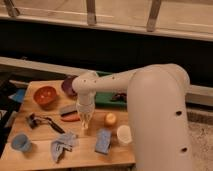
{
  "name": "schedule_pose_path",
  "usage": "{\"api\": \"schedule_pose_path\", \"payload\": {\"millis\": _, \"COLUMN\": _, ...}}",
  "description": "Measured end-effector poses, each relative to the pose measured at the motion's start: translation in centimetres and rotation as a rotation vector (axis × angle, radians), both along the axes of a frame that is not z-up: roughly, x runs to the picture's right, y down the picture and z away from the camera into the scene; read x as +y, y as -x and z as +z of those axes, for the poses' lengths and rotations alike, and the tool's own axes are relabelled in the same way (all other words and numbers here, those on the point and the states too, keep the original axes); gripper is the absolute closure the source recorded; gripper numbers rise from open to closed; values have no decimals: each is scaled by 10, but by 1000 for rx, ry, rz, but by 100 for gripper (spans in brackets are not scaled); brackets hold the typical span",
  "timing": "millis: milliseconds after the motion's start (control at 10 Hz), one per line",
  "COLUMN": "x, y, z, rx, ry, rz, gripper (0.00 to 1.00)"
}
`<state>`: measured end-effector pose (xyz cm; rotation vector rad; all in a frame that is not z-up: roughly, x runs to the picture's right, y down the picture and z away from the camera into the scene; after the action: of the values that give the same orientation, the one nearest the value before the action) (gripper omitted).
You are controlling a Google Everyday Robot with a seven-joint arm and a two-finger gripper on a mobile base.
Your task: Place banana in table surface
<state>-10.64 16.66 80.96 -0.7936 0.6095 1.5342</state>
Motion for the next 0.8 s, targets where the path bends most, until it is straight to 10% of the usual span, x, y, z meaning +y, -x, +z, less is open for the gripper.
{"api": "schedule_pose_path", "payload": {"millis": 400, "x": 7, "y": 23, "z": 17, "rx": -39, "ry": 43, "rz": -16, "gripper": 29}}
{"api": "schedule_pose_path", "payload": {"millis": 800, "x": -1, "y": 10, "z": 23, "rx": -18, "ry": 29, "rz": -6, "gripper": 27}}
